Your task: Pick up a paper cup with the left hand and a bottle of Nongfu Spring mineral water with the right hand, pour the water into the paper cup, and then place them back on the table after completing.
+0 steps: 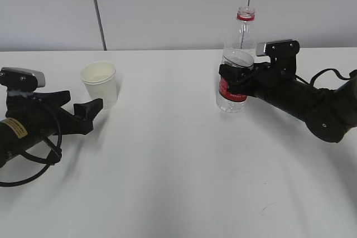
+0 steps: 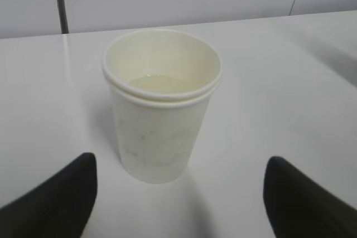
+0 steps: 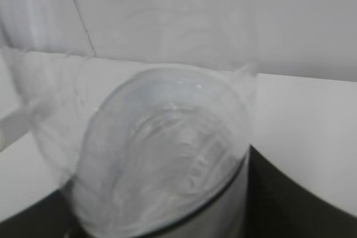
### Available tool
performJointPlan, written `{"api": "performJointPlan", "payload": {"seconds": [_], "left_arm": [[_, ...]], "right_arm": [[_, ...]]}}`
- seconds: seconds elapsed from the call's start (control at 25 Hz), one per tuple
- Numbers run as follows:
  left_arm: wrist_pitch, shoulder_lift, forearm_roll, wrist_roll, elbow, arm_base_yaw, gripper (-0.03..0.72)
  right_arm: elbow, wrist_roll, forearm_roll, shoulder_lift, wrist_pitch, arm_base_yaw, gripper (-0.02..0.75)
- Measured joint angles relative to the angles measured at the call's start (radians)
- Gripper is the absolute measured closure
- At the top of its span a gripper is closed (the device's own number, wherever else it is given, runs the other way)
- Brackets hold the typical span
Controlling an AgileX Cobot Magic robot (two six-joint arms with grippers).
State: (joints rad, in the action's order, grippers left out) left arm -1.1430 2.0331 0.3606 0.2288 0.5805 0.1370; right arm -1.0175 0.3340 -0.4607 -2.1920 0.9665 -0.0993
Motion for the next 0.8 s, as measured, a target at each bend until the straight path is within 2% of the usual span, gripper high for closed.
{"api": "performJointPlan", "payload": {"seconds": [0.08, 0.28, 0.36, 0.8], "left_arm": [[0.0, 0.0, 0.0, 0.0, 0.0, 0.0, 0.13], [0.0, 0.0, 0.0, 0.0, 0.0, 0.0, 0.13], [0.0, 0.0, 0.0, 0.0, 0.0, 0.0, 0.13], [0.0, -0.051, 0.016, 0.0, -0.001, 0.0, 0.13]], "right_arm": [[0.0, -0.002, 0.0, 0.0, 0.0, 0.0, 0.328], [-0.002, -0.006, -0.024, 0.0, 0.0, 0.0, 0.185], [0.0, -0.006, -0.036, 0.002, 0.0, 0.0, 0.152], [0.076, -0.007, -0.034, 0.04, 0.007, 0.0, 0.132]]}}
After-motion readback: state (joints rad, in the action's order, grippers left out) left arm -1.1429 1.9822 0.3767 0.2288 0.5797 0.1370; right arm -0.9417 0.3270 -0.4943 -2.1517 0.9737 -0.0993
